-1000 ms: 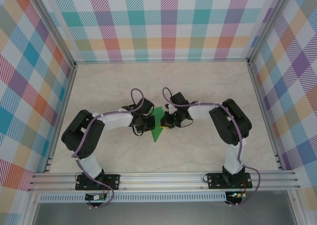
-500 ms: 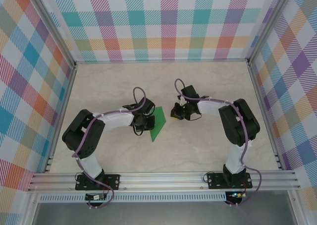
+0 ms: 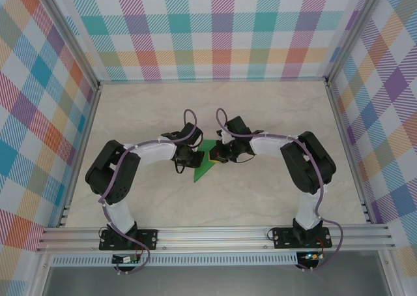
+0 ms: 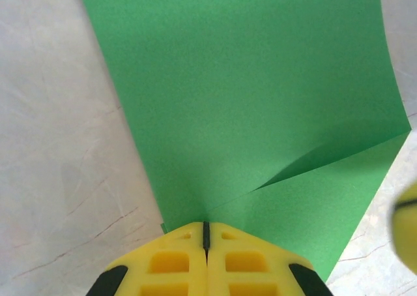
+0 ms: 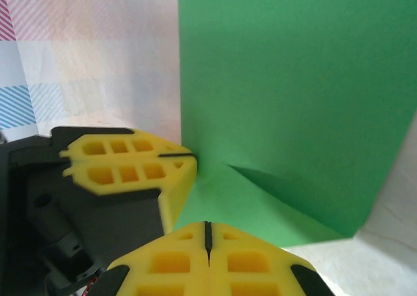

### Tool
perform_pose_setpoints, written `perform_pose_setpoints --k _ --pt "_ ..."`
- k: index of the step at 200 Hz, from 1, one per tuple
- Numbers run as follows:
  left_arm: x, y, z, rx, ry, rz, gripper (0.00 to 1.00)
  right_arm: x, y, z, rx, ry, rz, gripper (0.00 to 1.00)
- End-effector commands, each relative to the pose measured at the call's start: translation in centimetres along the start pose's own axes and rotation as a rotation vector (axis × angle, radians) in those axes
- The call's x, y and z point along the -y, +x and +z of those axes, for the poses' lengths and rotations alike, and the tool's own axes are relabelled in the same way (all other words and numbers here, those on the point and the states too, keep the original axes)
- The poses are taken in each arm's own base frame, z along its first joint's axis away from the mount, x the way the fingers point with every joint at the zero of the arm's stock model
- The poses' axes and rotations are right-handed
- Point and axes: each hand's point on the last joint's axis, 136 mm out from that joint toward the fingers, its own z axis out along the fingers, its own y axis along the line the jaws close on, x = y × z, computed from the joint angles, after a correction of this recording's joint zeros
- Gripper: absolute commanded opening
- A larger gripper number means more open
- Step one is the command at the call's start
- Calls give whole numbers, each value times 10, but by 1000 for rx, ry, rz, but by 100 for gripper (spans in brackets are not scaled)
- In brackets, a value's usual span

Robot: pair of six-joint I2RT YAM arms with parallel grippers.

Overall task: Fold a paper plane with a square sheet of paper (pick it up from the middle)
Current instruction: Third fold the triangle at the center of the table.

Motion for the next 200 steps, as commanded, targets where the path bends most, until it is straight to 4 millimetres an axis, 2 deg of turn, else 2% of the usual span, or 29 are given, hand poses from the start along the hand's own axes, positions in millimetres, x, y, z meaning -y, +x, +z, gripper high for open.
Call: perform_pose_setpoints --k 1,36,69,87,98,119,131,135,164,184,200 --pt "-18 20 17 -87 -38 44 0 1 -1 10 -25 -21 15 0" --pt "-14 13 14 -64 -11 62 0 12 -5 17 -15 17 28 0" --pt "-10 3 4 -27 1 31 0 25 2 21 -17 62 77 0" --pt "-3 -8 -12 26 23 -35 1 33 8 21 -11 103 124 0" --pt "2 -15 -24 64 48 -91 5 36 13 21 0 125 151 0" --pt "12 -25 -50 159 116 -244 11 37 22 20 17 161 201 0" --pt "14 -21 -58 191 142 -350 11 37 25 19 28 172 231 0" --pt "18 -27 -61 228 168 -379 11 38 26 19 32 178 241 0" --pt "31 -11 -60 258 263 -583 8 39 28 18 51 198 295 0" --pt "43 -4 -57 279 313 -653 3 41 28 18 52 210 312 0" --pt "44 4 -50 285 300 -693 0 42 28 19 47 212 318 0"
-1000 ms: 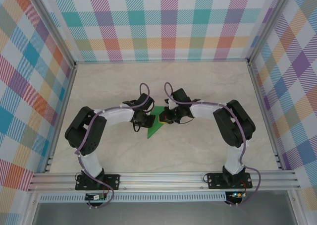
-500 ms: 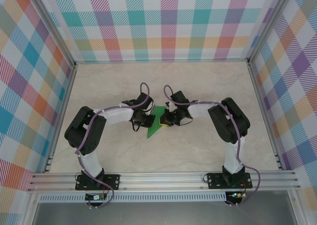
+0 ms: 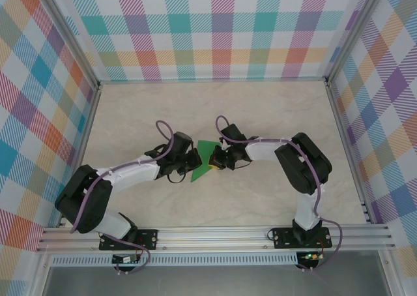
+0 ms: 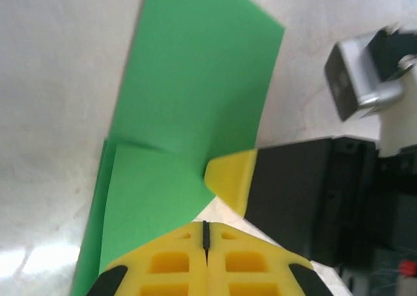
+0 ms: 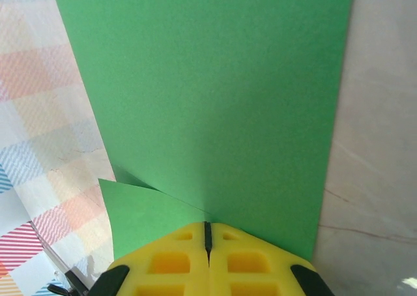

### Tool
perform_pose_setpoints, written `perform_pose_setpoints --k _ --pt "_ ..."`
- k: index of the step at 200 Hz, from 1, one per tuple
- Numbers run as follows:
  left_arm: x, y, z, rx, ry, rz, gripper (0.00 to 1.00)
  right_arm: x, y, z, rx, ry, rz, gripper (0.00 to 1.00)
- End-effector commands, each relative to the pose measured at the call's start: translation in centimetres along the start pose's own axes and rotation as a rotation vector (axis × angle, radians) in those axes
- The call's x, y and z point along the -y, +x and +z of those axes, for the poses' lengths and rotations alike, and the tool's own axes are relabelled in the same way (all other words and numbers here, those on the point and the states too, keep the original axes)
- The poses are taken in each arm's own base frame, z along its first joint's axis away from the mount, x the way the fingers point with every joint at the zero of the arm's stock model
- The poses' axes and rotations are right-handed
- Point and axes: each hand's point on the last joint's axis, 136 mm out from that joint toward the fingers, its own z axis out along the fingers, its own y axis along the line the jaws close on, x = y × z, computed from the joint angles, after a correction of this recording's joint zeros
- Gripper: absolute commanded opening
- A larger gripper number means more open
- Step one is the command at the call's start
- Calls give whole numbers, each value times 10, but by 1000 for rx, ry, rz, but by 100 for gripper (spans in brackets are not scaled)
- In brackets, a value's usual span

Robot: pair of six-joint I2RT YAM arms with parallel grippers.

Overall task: Fold a paper plane with a square sheet of paper (pick it up from the middle)
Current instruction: Third fold the triangle at the center of the table.

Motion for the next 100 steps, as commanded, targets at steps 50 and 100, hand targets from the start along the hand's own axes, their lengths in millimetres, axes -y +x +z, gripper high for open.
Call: perform_pose_setpoints --k 50,100 --pt "10 8 23 51 104 -230 0 29 12 7 -25 92 91 0" --pt "2 13 38 33 80 -252 0 30 13 8 -34 99 92 0"
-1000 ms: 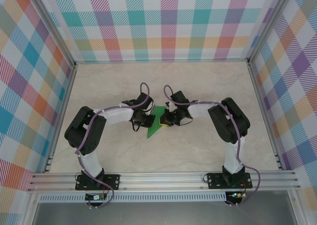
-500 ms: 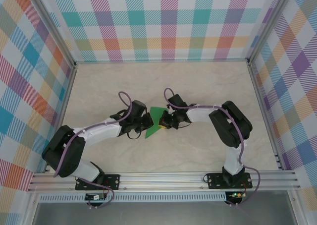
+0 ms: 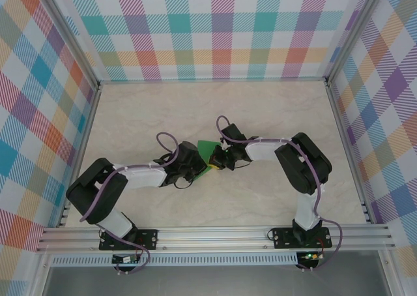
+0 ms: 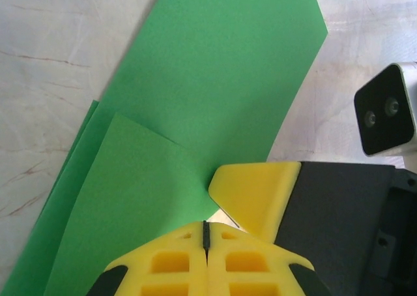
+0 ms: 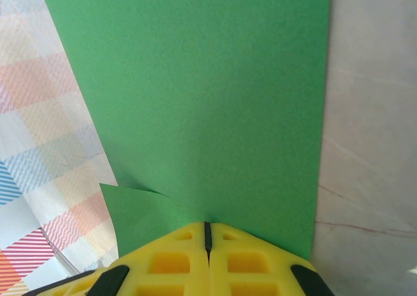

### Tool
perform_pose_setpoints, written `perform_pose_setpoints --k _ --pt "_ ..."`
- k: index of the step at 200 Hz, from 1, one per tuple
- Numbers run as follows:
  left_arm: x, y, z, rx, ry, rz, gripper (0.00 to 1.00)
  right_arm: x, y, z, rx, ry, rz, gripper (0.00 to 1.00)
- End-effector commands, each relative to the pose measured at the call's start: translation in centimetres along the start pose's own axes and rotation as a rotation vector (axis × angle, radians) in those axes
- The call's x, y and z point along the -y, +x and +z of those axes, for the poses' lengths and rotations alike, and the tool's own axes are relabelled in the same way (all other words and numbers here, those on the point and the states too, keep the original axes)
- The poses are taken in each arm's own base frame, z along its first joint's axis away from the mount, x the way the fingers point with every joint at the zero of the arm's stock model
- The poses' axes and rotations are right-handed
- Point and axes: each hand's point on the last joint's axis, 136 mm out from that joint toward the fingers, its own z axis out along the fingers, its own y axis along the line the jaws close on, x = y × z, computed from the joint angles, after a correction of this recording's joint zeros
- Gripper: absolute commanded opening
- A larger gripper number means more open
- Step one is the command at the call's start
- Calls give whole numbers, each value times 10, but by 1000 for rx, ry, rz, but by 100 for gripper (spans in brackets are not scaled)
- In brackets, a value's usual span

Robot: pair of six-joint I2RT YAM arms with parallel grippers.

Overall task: Fold a paper plane with a square sheet of paper (pick it up from the middle)
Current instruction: Third fold the triangle at the center of the table.

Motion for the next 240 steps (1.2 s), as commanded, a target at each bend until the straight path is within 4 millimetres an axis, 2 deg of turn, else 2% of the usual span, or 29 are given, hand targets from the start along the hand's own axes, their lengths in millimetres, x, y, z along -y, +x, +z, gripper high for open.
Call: perform_pose_setpoints --k 1,43,87,150,209,229,240 --pt "3 3 5 3 21 -16 0 31 12 8 -31 102 53 0" --pt "-14 6 12 0 -8 -57 0 37 13 9 -36 127 63 0" --pt "-41 8 8 24 -50 -95 0 48 13 10 -34 174 87 0" --pt "-86 9 -6 99 -131 -133 0 72 17 14 -44 272 138 0" --pt "-124 12 -33 192 -211 -179 0 88 20 18 -58 323 177 0" --pt "-123 10 -44 217 -206 -167 0 88 19 18 -58 324 176 0" --pt "-113 8 -48 222 -176 -146 0 86 18 18 -59 318 169 0"
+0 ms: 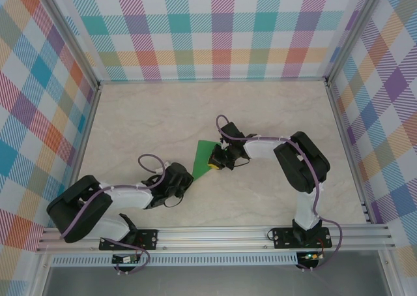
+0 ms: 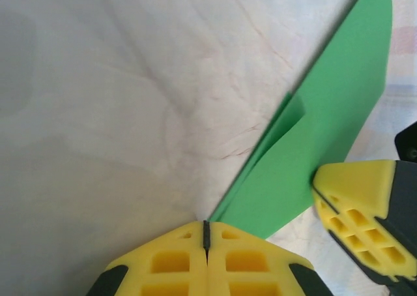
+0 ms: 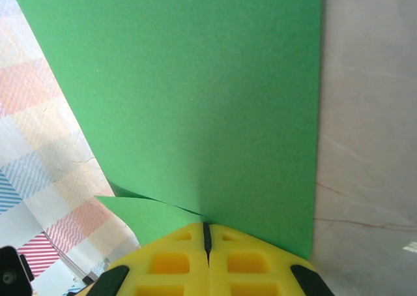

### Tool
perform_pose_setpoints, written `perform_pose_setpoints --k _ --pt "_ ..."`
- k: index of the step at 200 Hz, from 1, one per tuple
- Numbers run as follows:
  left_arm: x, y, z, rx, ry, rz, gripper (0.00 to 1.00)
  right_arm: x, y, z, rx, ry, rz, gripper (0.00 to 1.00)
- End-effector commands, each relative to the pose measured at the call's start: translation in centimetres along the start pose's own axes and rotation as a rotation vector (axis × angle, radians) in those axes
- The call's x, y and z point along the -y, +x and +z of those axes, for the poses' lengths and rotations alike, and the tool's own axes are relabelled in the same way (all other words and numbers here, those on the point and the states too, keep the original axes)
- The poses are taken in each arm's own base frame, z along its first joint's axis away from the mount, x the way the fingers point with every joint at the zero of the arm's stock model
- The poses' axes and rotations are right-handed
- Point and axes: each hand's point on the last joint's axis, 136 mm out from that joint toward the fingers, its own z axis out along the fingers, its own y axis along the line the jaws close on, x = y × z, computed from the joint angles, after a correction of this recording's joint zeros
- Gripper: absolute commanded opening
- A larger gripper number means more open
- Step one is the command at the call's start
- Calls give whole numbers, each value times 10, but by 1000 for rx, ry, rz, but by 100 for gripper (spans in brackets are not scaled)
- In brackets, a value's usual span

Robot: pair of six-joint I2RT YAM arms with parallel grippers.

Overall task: Fold a paper plane with a square sheet of paper (pick it up from the middle)
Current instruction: Third fold the triangle at the center of the table.

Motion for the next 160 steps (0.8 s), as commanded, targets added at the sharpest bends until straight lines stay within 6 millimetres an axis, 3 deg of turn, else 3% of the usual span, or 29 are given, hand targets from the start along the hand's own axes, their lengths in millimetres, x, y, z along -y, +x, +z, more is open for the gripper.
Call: perform_pose_setpoints --k 1,45,79,115,160 --pt "-42 -9 -12 59 -150 42 0 83 12 20 -24 273 118 0" --pt "29 -3 -20 11 28 149 0 76 11 18 -26 262 101 0" --pt "54 8 -8 -38 108 141 0 77 11 20 -33 261 103 0" --pt "59 18 12 -81 111 136 0 75 12 22 -43 254 101 0" --pt "22 7 20 -7 10 142 0 76 13 21 -46 257 97 0"
